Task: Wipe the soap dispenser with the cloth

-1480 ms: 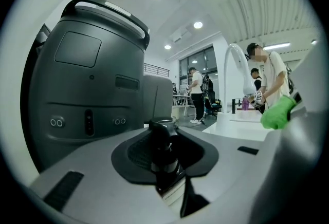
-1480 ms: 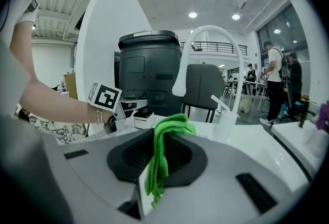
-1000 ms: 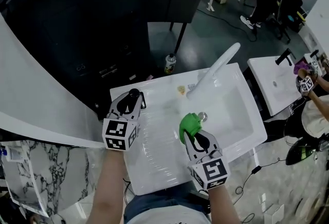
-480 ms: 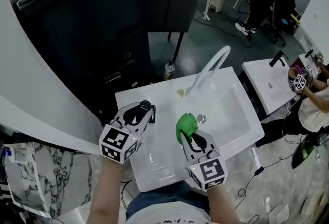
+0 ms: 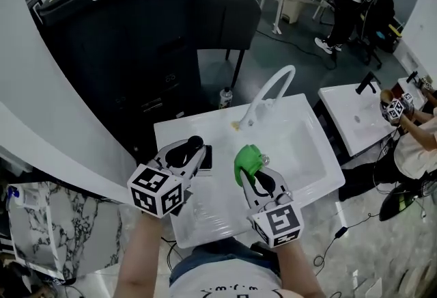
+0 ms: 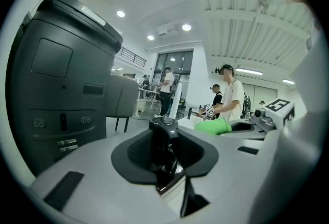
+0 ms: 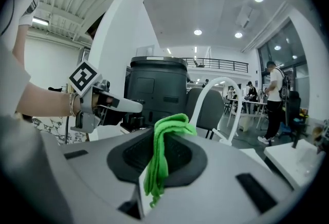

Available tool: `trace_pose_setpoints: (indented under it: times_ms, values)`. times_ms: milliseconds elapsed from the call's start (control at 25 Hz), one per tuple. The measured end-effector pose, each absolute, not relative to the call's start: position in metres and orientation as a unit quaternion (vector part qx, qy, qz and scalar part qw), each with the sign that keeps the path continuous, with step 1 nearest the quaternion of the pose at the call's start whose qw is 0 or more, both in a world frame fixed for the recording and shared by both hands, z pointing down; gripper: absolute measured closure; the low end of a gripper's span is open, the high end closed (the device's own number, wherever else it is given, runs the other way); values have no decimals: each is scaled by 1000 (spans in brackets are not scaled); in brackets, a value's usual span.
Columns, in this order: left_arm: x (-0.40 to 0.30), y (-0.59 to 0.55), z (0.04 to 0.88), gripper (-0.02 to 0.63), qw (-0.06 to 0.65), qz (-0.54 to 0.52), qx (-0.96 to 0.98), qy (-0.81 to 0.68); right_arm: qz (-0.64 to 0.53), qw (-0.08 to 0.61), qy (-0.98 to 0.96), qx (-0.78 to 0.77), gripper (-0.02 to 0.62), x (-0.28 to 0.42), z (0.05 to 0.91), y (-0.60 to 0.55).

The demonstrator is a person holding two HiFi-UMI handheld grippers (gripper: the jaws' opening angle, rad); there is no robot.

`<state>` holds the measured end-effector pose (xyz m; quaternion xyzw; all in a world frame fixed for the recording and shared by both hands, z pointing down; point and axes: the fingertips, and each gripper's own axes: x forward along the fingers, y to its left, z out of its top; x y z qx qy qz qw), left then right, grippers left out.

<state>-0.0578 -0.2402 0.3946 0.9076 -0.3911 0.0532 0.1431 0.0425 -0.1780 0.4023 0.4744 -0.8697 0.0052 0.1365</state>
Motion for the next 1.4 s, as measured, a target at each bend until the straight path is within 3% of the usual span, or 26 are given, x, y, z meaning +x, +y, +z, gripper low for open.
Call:
trace_pose_setpoints:
  times_ms: [200,440,560,1040,1400]
  values:
    - [-56,-239,401,506,210,63,877,-426,-10,129,-879,459,545,46,392,-174]
    - [-60,-243,417,506,386,16,809,-443,-17,125,-891,436,545,42,389,-169]
    - [-60,-242,422,506,436,-12,783,-444,-20,130,-896,423,545,40,392,-165]
    - [-56,-243,416,505,412,6,767,-492,2,135,-930,340,546,2,402,-167]
    - [-56,-243,412,505,433,-24,753,-495,41,162,-930,328,546,2,420,-174]
